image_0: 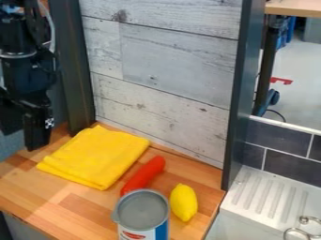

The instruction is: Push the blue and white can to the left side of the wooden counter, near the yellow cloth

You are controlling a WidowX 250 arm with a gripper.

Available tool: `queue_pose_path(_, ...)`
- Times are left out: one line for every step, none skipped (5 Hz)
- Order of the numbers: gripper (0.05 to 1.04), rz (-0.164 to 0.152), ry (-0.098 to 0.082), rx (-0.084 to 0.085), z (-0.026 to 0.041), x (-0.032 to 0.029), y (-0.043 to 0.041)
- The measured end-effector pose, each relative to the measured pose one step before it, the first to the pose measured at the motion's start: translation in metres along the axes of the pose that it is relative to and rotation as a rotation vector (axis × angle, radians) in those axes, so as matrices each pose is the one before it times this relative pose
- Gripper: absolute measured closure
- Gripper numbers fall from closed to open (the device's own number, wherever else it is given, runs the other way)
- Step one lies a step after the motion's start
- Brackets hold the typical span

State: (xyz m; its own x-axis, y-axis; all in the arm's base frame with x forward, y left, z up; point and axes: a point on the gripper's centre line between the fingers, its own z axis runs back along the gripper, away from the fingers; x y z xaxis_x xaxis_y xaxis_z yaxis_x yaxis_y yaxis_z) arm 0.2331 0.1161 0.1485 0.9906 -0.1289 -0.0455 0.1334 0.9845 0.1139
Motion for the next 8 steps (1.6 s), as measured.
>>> queue_pose_path(0.083,-0.0005,0.0178,-0.0119,-0.00498,-0.00096,-0.00151)
queue_pose_path(0.083,-0.0682,0.0006,-0.0064,0.00937,0.00547,-0.02312)
queue_pose_path(0.083,-0.0619,-0.0286,-0.0233,0.01331,0.00670,-0.02841)
queue_pose_path(0.083,-0.0440,-0.0199,-0.0285,0.00246,0.01572,-0.03788)
queue_pose_path(0.083,-0.0340,-0.0206,-0.0421,-0.00743,0.01172,-0.04041)
queue_pose_path(0.083,-0.0462,0.0188,-0.0161,-0.01405,0.01082,-0.03409)
queue_pose_path(0.083,-0.0558,0.0133,0.0178,-0.00221,0.00305,-0.02878)
queue_pose_path(0.083,0.0061,-0.0154,-0.0079,-0.00459,0.00631,-0.01189)
